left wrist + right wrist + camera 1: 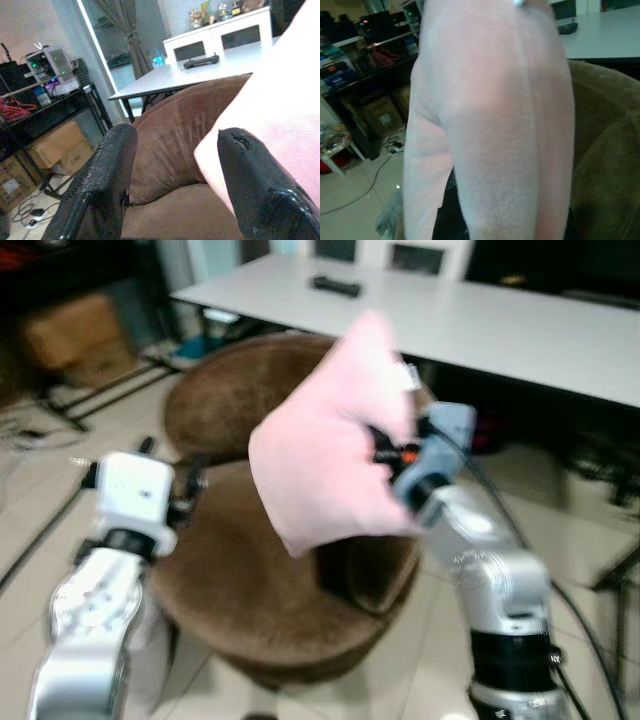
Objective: Move the pillow to the sofa from floor
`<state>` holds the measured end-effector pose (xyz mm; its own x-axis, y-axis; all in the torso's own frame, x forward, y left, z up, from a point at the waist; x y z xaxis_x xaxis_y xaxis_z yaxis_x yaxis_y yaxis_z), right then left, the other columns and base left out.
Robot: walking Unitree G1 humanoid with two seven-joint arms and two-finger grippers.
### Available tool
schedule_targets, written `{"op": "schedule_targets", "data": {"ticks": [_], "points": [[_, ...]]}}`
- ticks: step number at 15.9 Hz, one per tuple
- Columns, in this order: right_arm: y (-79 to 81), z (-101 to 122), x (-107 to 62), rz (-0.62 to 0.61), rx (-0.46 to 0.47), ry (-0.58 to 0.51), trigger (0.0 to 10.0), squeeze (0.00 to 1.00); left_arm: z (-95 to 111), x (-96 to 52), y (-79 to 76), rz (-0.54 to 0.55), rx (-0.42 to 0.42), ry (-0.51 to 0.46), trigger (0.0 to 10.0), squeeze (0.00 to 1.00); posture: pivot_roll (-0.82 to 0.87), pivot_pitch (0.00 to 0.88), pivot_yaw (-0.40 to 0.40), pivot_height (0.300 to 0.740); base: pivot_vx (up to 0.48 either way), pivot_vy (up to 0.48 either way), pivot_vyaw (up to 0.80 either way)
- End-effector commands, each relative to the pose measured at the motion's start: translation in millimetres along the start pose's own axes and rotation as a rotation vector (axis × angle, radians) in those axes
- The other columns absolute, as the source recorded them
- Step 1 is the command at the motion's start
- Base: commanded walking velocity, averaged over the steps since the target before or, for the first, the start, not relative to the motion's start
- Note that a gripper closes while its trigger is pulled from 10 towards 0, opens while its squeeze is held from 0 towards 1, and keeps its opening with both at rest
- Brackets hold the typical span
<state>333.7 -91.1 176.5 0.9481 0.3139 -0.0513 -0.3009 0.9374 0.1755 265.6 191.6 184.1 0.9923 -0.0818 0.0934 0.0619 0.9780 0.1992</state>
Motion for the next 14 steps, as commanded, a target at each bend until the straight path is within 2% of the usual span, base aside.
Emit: {"op": "schedule_targets", "data": {"ticks": [1,11,12,13,14], "points": [[10.2,15,2.3,0.033,0.001,-0.059,10.0,0.00,1,-0.7,3.5,0.007,0.025,0.001,10.0,0.00,0.15,0.000,-0.010,0.740,0.349,0.000,0.00],[20.2,11,7.6,0.085,-0.016,-0.025,10.0,0.00,1,-1.0,1.4,0.005,0.034,-0.001,10.0,0.00,0.15,0.000,-0.019,0.740,0.347,0.000,0.00],[22.8,7,8.5,0.097,-0.023,-0.004,10.0,0.00,-2,-2.5,0.9,-0.002,0.034,0.015,10.0,0.00,0.16,0.000,-0.024,0.740,0.334,0.000,0.00],[24.8,3,9.5,0.109,-0.017,0.022,10.0,0.00,-9,-5.2,-3.4,-0.042,0.004,0.060,10.0,0.00,0.16,0.000,-0.024,0.740,0.000,0.000,0.00],[26.7,-5,11.3,0.122,0.006,0.069,10.0,0.00,-17,-10.8,-9.4,-0.105,0.008,0.104,10.0,0.00,0.16,0.000,-0.024,0.740,0.000,0.000,0.00]]}}
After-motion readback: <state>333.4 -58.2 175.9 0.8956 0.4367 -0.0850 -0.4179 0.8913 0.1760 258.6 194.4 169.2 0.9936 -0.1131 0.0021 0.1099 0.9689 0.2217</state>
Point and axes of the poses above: a point about 5 cm out from each wrist's last joint towards the gripper, its own x axis pointing out of the wrist towards the gripper, its own z axis along the axis of the wrist's last joint, y = z × x, the point moved 3 cm from there along x, pointing out of the wrist towards the gripper, and after that the axes turned 8 degrees about -x, right-handed, at the moved point
